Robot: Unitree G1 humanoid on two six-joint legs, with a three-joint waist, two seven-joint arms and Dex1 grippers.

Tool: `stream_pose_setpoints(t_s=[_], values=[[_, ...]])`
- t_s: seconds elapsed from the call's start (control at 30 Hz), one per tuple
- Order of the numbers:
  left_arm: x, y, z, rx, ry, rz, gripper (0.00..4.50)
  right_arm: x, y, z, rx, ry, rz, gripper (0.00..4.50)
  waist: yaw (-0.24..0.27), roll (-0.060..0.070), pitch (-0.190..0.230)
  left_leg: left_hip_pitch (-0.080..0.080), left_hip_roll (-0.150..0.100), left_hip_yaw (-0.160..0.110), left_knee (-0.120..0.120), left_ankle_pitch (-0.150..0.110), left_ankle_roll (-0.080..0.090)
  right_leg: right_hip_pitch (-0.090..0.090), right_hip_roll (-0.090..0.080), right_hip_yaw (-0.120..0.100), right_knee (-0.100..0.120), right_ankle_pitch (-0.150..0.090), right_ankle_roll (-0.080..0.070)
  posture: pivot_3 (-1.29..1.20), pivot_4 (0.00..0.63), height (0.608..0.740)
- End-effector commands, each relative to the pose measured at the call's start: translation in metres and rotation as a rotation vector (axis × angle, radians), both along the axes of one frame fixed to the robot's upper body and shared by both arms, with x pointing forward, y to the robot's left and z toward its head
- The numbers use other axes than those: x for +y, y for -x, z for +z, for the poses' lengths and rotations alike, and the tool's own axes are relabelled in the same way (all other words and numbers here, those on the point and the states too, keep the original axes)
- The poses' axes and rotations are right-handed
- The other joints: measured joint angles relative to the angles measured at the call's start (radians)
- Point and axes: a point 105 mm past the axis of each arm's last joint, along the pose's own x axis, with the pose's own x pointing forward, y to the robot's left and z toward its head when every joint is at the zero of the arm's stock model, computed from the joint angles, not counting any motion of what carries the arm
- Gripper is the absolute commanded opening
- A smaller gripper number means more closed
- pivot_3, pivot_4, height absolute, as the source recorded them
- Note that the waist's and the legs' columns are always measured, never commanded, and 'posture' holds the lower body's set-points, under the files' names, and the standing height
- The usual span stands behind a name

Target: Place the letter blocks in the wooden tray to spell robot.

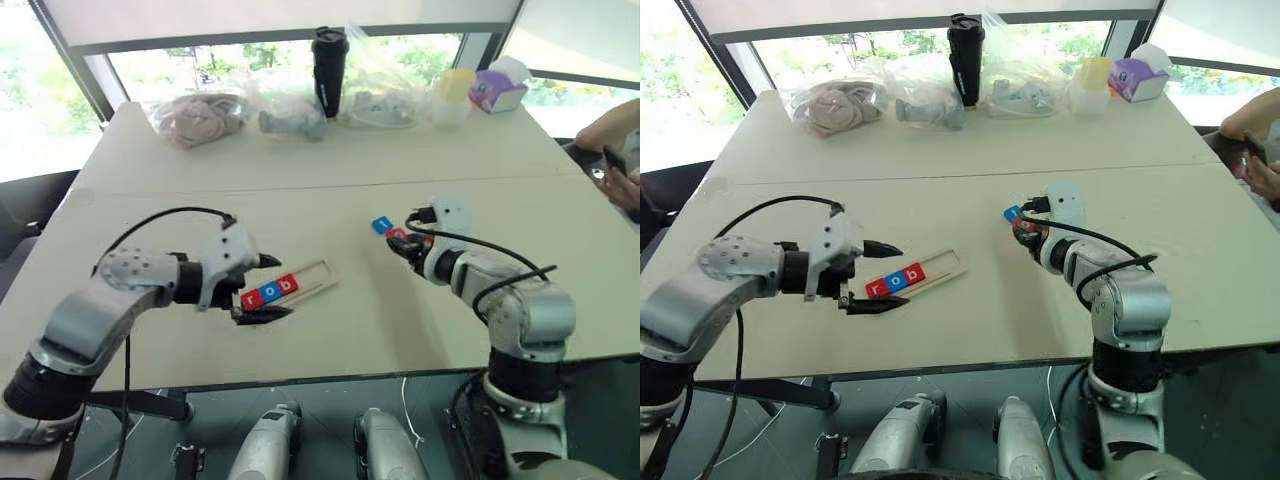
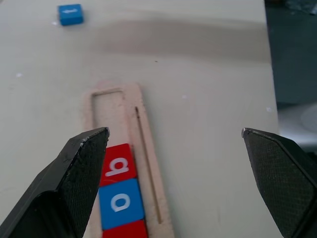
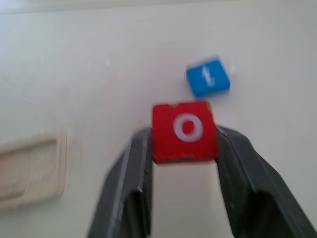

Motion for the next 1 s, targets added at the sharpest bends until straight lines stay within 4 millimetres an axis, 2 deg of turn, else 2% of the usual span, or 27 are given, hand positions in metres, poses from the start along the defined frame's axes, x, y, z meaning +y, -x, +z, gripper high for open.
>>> stream_pose_setpoints(t_s=[0.03,0.13,0.27,0.4,0.47,0.5,0.6,0.63,0.73,0.8,0.9,1.0], values=[[-0.003,-0.003,0.007,-0.040,0.004,-0.026,4.50,0.011,0.018,0.001,-0.024,0.055,-0.009,1.16,0.000,0.000,0.000,0.000,0.000,0.000,0.000,0.000,0.000,-0.001,0.000,0.000,0.000,0.000,-0.001,0.00,0.150,0.740],[-0.005,-0.002,0.006,-0.037,0.009,-0.043,4.50,0.017,0.026,-0.008,-0.009,0.073,-0.026,1.16,-0.001,0.000,0.000,0.000,0.000,0.000,0.000,0.000,0.000,-0.001,-0.001,0.000,-0.002,-0.001,-0.001,0.00,0.150,0.740],[-0.005,-0.003,0.006,-0.037,0.004,-0.054,4.50,0.008,0.027,-0.016,0.021,0.108,-0.082,1.16,0.000,0.000,0.000,-0.001,-0.001,0.001,0.000,0.000,0.000,-0.001,-0.001,0.000,-0.002,-0.001,-0.001,0.00,0.150,0.740],[-0.005,-0.004,0.006,-0.040,0.002,-0.054,4.50,0.009,0.029,-0.023,0.044,0.119,-0.081,1.16,-0.001,0.000,0.000,-0.001,-0.001,0.001,0.000,0.000,0.000,-0.001,-0.001,0.000,-0.002,0.000,-0.001,0.00,0.150,0.740],[-0.005,-0.004,0.006,-0.041,0.002,-0.052,4.50,0.010,0.029,-0.024,0.048,0.119,-0.078,2.20,-0.003,0.000,0.000,-0.001,0.000,0.001,0.000,0.000,0.000,-0.001,-0.001,0.000,-0.002,0.000,-0.001,0.00,0.150,0.740],[-0.005,-0.004,0.006,-0.041,0.002,-0.051,4.50,0.010,0.029,-0.024,0.050,0.117,-0.078,2.55,-0.003,0.000,0.000,0.000,0.000,0.001,0.000,0.000,0.000,-0.001,0.000,0.000,-0.002,0.000,-0.001,0.00,0.150,0.740],[-0.001,-0.004,0.006,-0.040,-0.002,-0.038,4.50,0.012,0.030,-0.024,0.050,0.120,-0.048,4.18,-0.002,0.000,0.000,0.000,0.000,0.000,0.000,0.000,0.000,-0.001,0.000,0.000,-0.002,0.000,-0.001,0.00,0.150,0.740],[0.001,-0.005,0.006,-0.040,-0.004,-0.032,4.50,0.014,0.031,-0.023,0.046,0.115,-0.012,4.44,-0.002,0.000,0.000,0.000,0.000,0.000,0.000,0.000,0.000,-0.001,0.000,0.000,-0.002,0.000,-0.001,0.00,0.150,0.740],[0.007,-0.005,0.009,-0.039,-0.012,-0.021,4.50,0.006,0.031,-0.003,-0.046,0.221,0.137,4.44,0.000,0.000,0.000,0.000,0.000,0.001,0.001,0.000,0.000,0.000,-0.001,0.000,-0.002,0.000,-0.001,0.00,0.150,0.740],[0.012,-0.005,0.011,-0.038,-0.020,-0.017,4.50,-0.008,0.025,0.012,-0.108,0.295,0.211,4.44,0.001,0.001,0.001,-0.001,-0.001,0.001,0.003,0.000,0.000,0.000,-0.001,-0.001,-0.003,0.000,-0.001,0.00,0.150,0.740],[0.020,-0.007,0.012,-0.039,-0.047,-0.013,4.50,-0.028,0.018,0.035,-0.240,0.397,0.446,4.44,-0.001,0.000,0.001,-0.001,0.000,0.001,0.003,0.000,0.000,0.005,-0.001,-0.002,-0.006,-0.001,0.000,0.00,0.150,0.740],[0.023,-0.006,0.013,-0.037,-0.060,-0.023,4.50,-0.049,0.021,0.034,-0.259,0.455,0.689,4.44,-0.001,0.000,0.001,0.002,0.001,0.000,0.002,-0.001,0.001,0.014,-0.001,-0.005,-0.013,-0.001,0.000,0.00,0.150,0.740]])
